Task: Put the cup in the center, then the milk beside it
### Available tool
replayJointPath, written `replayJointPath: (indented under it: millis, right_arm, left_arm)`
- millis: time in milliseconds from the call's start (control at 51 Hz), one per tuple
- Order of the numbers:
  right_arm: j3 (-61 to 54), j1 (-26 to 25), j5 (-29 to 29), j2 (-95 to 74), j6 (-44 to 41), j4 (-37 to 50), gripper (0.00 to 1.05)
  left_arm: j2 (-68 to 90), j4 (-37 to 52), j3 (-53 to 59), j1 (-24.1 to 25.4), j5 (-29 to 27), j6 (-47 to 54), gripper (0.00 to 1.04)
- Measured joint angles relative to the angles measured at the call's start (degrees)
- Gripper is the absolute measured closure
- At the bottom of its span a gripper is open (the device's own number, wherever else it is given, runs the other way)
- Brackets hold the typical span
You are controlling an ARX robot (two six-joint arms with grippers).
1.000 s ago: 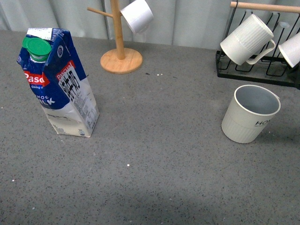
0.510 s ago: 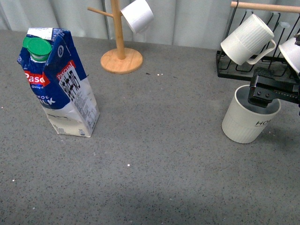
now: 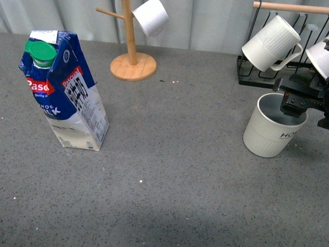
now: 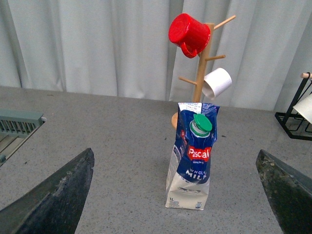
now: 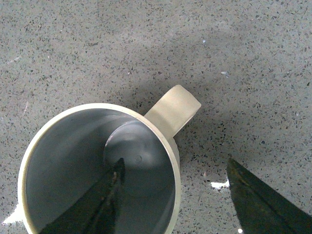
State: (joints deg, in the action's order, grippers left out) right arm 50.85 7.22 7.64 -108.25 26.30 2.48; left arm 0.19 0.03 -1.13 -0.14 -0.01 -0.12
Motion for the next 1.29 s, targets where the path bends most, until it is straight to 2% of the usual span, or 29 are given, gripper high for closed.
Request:
replayJointPath:
  millis: [59, 392, 431, 608, 784, 882, 1078, 1294]
  right_arm:
    - [0.02, 0.00, -0.09, 0.00, 0.57, -0.33, 0.56]
    - [0.46, 0.00, -0.22, 0.00, 2.25, -1.99, 1.02]
    - [0.66, 0.00, -0.15, 0.00, 2.43, -2.27, 1.04]
    - [1.14, 0.11, -0.28, 0.50, 4.83, -4.42, 1.04]
    - [1.31, 1.79, -3.17, 2.47, 7.10, -6.69, 1.04]
    - [2.71, 4.44, -4.92, 2.89, 8.15, -7.48, 1.04]
    - [5.20, 10.71, -4.70, 2.19, 8.09, -8.02, 1.04]
    - [7.65, 14.91, -4.44, -0.17, 7.89, -8.83, 1.04]
  left_arm:
    - [0.00, 0.00, 0.00, 0.00, 0.00, 0.00, 0.07]
    - [0.00, 0.00, 0.00, 0.00, 0.00, 0.00, 0.07]
    - [0.00, 0.00, 0.00, 0.00, 0.00, 0.00, 0.07]
    - [0.00, 0.00, 0.00, 0.00, 0.00, 0.00, 0.07]
    - [0.00, 0.00, 0.00, 0.00, 0.00, 0.00, 0.07]
    - [0.00, 0.00, 0.00, 0.00, 0.00, 0.00, 0.07]
    - [0.00, 0.00, 0.00, 0.00, -0.02, 0.00, 0.07]
    - [0.00, 0.00, 0.00, 0.00, 0.00, 0.00, 0.07]
